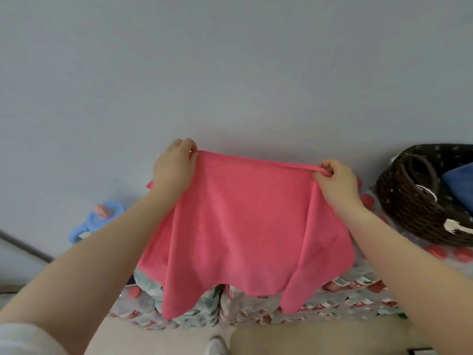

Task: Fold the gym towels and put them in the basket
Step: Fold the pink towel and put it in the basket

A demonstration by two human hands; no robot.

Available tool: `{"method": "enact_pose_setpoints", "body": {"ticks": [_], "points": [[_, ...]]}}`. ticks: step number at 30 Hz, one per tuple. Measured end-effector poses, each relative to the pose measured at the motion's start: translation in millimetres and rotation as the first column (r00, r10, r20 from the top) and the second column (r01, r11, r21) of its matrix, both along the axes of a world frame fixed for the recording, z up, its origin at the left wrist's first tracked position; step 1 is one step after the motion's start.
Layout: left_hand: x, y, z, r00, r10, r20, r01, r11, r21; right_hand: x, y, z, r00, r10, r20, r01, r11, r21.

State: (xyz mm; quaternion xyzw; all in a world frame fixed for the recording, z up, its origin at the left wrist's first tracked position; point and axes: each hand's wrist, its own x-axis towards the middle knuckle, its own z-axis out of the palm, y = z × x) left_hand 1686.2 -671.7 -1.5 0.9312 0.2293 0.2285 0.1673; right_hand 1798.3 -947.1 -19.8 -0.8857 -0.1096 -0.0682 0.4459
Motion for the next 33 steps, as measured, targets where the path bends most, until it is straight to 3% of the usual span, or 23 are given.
{"method": "enact_pose_setpoints", "body": {"ticks": [3,6,8,10,12,16,17,19,21,23,25,27,30,33], "points": [[21.2,-3.1,-32.9,0.986,-0.028,-0.162,0.059,0.98,0.19,20.8,4.9,-20.9,0.996,0.008,-0.091,-0.023,0.985,-0.168],[35.2,-34.0,-58.6,0.917,-0.337,-0.211,0.373,0.914,0.16,34.3,0.9,-39.1,0.965,0.084,-0.247,-0.156,0.945,-0.287],[46.4,-66.2,-62.4,0.764,-0.588,-0.266,0.63,0.769,0.109,39.9,-2.2,-40.1,0.953,0.112,-0.281,-0.186,0.95,-0.251],[58.3,-101.6,-63.9,0.582,-0.727,-0.364,0.789,0.614,0.033,41.7,-6.6,-33.1,0.936,0.157,-0.316,-0.205,0.97,-0.128],[65.6,-131.6,-67.8,0.506,-0.729,-0.461,0.807,0.589,-0.045,43.5,-17.7,-23.0,0.865,0.223,-0.449,-0.267,0.963,-0.036],[78.9,-154.6,-87.2,0.585,-0.588,-0.559,0.691,0.722,-0.036,52.2,-56.3,-6.7,0.48,0.33,-0.812,-0.612,0.79,-0.041],[79.5,-155.3,-90.4,0.599,-0.565,-0.568,0.676,0.736,-0.019,57.2,-65.8,-3.9,0.415,0.331,-0.848,-0.649,0.761,-0.021],[79.2,-155.9,-97.6,0.651,-0.54,-0.534,0.659,0.751,0.044,68.8,-81.0,2.6,0.383,0.32,-0.866,-0.654,0.756,-0.01],[79.7,-160.5,-96.6,0.71,-0.515,-0.481,0.631,0.768,0.11,82.6,-90.9,8.7,0.445,0.306,-0.842,-0.639,0.767,-0.059],[80.2,-165.6,-93.8,0.717,-0.494,-0.493,0.597,0.8,0.067,97.4,-94.3,9.6,0.597,0.25,-0.762,-0.629,0.736,-0.252],[80.7,-169.1,-92.6,0.715,-0.454,-0.532,0.549,0.835,0.024,107.4,-91.6,10.2,0.78,0.201,-0.593,-0.586,0.568,-0.578],[82.1,-174.5,-90.8,0.73,-0.413,-0.545,0.514,0.857,0.038,108.2,-84.0,11.1,0.9,0.186,-0.393,-0.435,0.421,-0.796],[83.5,-181.0,-92.0,0.76,-0.366,-0.536,0.462,0.886,0.05,107.4,-71.1,9.3,0.97,0.211,-0.121,-0.193,0.365,-0.911],[81.8,-182.7,-88.8,0.771,-0.357,-0.527,0.439,0.898,0.034,105.5,-60.5,-5.3,0.934,0.336,0.12,-0.016,0.377,-0.926]]}}
